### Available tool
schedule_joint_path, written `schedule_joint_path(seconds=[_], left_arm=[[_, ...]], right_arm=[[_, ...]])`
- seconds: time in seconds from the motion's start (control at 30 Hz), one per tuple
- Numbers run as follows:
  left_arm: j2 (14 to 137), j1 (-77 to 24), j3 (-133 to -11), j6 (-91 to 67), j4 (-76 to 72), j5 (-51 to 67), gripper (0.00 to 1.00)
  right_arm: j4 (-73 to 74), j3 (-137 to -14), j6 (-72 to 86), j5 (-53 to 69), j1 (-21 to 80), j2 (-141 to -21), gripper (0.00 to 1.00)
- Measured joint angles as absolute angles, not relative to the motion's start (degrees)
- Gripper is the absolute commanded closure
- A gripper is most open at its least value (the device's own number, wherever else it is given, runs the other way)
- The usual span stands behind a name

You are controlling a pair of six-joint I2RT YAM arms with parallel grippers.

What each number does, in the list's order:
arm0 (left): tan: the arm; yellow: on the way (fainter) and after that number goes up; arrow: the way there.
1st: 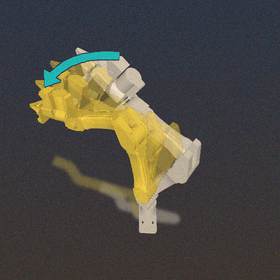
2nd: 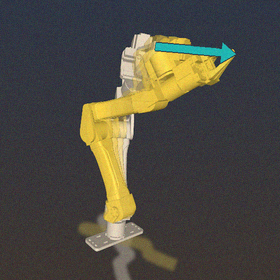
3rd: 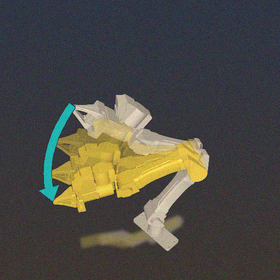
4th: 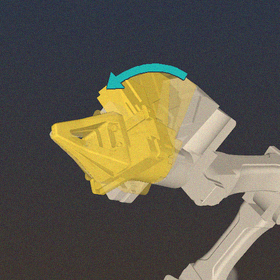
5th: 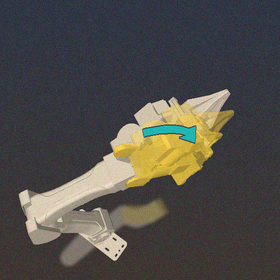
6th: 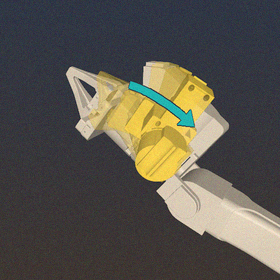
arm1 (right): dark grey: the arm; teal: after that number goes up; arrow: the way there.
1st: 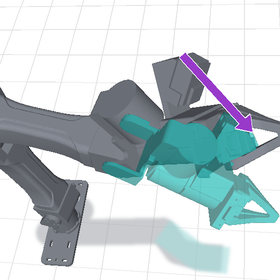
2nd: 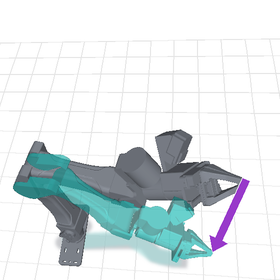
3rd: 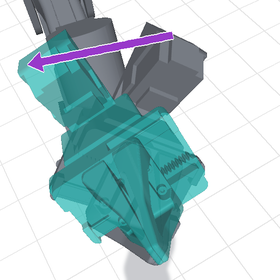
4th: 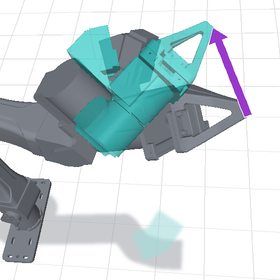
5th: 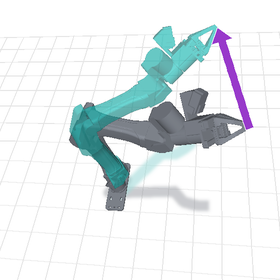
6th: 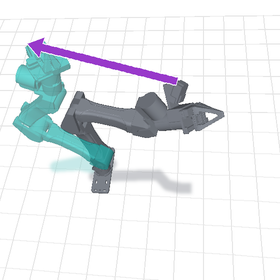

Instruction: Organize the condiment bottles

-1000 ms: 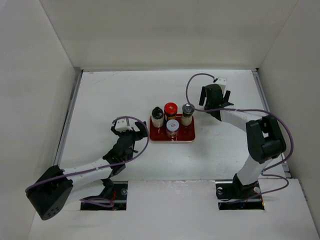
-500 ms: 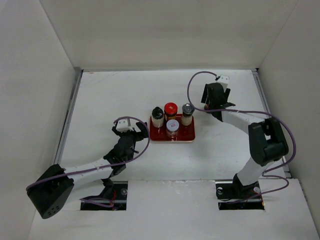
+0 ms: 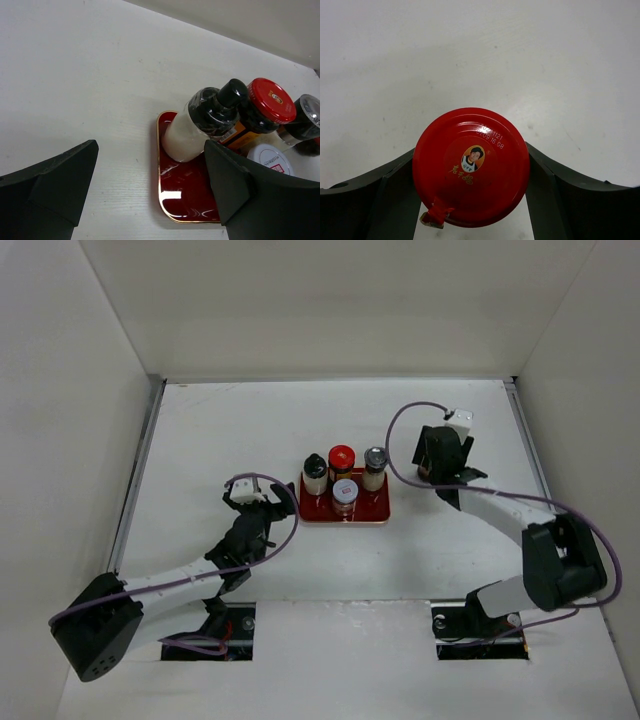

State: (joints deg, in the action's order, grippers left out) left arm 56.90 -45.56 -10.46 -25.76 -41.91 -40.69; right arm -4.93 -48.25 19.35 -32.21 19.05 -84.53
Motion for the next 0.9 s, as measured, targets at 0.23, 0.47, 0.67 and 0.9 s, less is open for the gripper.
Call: schedule_joint_path(seconds=[0.23,0.47,0.67,0.9], left_arm=[[58.3,-45.6,-10.5,-25.8,-42.8,-40.7,0.11],[58.5,-45.2,-10.5,-25.7,-43.0,-41.9,0.0],[56.1,-44.0,-10.5,-25.7,-43.2,-43.3,0.0],[57.3,-42.9,-10.5,-25.8,-43.4,-43.7,0.0]], right_arm=[[-1.9,-39.4,20.2,-37.0,30.3,-68.8,0.41],[-1.8,-37.5,22.6,-38.8,43.0,-65.7,0.41],[-4.1,-37.5,23.0,-39.1,47.5,-68.9,0.41],[-8.6,-37.6,23.5,-40.4,49.7,-74.5,0.38]])
